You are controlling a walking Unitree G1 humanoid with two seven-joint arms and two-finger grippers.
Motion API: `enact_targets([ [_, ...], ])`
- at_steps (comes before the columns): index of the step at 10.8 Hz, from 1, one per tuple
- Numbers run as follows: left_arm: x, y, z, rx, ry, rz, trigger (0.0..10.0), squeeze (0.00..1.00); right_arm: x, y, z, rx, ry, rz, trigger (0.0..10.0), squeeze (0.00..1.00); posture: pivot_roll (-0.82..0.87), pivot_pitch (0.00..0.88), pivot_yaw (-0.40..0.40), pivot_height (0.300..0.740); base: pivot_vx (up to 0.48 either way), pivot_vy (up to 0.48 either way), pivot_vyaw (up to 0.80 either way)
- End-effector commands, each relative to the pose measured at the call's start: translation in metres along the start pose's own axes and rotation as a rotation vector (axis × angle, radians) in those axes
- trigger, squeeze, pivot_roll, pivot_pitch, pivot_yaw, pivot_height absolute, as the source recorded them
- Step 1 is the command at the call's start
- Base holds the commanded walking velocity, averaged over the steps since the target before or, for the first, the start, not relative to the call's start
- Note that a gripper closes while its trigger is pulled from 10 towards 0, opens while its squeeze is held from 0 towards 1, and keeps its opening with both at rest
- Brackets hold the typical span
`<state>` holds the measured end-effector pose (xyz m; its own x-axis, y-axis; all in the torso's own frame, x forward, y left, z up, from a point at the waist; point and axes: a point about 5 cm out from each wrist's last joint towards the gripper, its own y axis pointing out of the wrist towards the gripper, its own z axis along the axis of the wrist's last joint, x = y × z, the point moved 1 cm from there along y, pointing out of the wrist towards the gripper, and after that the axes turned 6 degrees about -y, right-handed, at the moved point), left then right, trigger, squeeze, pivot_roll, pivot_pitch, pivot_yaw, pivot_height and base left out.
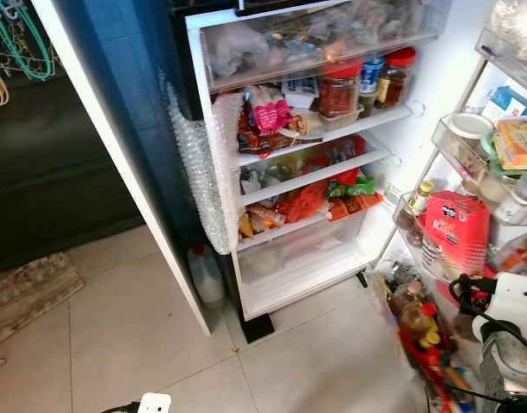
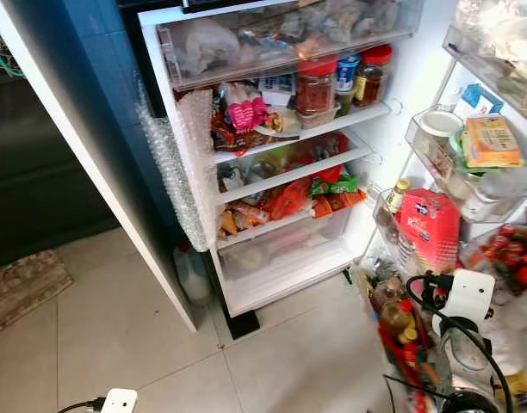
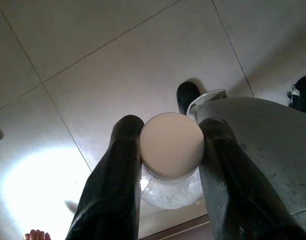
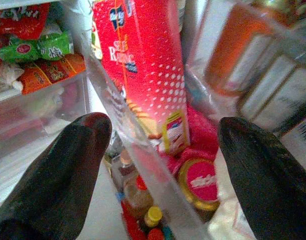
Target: Restocking fridge
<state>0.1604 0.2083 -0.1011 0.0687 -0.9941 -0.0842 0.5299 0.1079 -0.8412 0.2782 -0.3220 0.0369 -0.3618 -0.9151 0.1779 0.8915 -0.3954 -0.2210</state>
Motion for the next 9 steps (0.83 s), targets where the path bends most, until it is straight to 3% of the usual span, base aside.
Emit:
enact_targets([
  [1, -0.003, -0.001, -0.007, -0.024, 0.011, 0.002, 10.0, 0.00, 0.005, -0.002, -0.005, -0.020, 0.012, -0.018, 10.0, 0.00, -0.05, 0.101, 0.029, 0.740, 0.000, 0.000, 0.00],
  [9, -0.001, -0.001, -0.004, -0.012, 0.007, -0.005, 10.0, 0.00, 0.000, -0.009, -0.023, -0.111, -0.002, -0.035, 10.0, 0.00, -0.04, 0.098, 0.028, 0.740, 0.000, 0.000, 0.00],
])
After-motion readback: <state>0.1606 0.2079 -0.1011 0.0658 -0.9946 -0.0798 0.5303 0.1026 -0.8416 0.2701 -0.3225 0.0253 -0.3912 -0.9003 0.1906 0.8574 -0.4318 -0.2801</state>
